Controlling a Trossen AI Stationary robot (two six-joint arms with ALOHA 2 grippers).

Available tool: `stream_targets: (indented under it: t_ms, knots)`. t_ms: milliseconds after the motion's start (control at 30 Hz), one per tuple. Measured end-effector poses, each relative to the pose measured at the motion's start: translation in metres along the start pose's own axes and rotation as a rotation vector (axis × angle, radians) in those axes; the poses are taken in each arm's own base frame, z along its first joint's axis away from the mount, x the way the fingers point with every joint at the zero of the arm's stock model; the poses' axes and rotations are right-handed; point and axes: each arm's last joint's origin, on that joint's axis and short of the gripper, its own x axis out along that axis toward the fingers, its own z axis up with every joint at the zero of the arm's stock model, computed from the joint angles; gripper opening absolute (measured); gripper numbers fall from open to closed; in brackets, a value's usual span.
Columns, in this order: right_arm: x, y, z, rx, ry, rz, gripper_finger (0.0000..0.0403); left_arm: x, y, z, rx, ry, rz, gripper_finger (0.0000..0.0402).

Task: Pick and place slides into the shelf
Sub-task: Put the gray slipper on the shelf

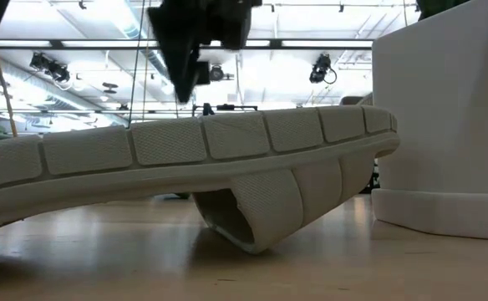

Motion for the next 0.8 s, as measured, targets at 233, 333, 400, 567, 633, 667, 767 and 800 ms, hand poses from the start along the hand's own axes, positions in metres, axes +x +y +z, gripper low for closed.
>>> stream_targets:
  t_ms: [233, 333, 400, 567, 633, 667, 767, 800]
  knots:
    - [0.000, -0.001, -0.005, -0.002, 0.048, -0.006, 0.0198, 0.027, -0.017, -0.018, -0.086, -0.121, -0.105, 0.0174]
    - [0.000, -0.001, -0.006, -0.002, 0.053, -0.007, 0.0198, 0.027, -0.020, -0.027, -0.147, -0.204, -0.145, 0.0172]
    - [0.000, -0.001, -0.006, -0.001, 0.054, -0.002, 0.0198, 0.028, -0.022, -0.030, -0.179, -0.273, -0.179, 0.0173]
    - [0.000, -0.001, -0.005, -0.002, 0.053, 0.000, 0.0198, 0.040, -0.029, -0.036, -0.236, -0.360, -0.256, 0.0176]
    - [0.000, -0.001, -0.005, -0.001, 0.052, 0.000, 0.0198, 0.048, -0.032, -0.039, -0.257, -0.360, -0.272, 0.0175]
    - [0.000, -0.001, -0.005, -0.001, 0.052, 0.001, 0.0198, 0.052, -0.033, -0.041, -0.265, -0.360, -0.280, 0.0174]
    - [0.000, -0.001, -0.005, 0.000, 0.052, 0.001, 0.0198, 0.062, -0.035, -0.046, -0.295, -0.358, -0.289, 0.0172]
    - [0.000, -0.001, -0.005, 0.000, 0.052, 0.000, 0.0198, 0.064, -0.035, -0.046, -0.305, -0.361, -0.294, 0.0172]
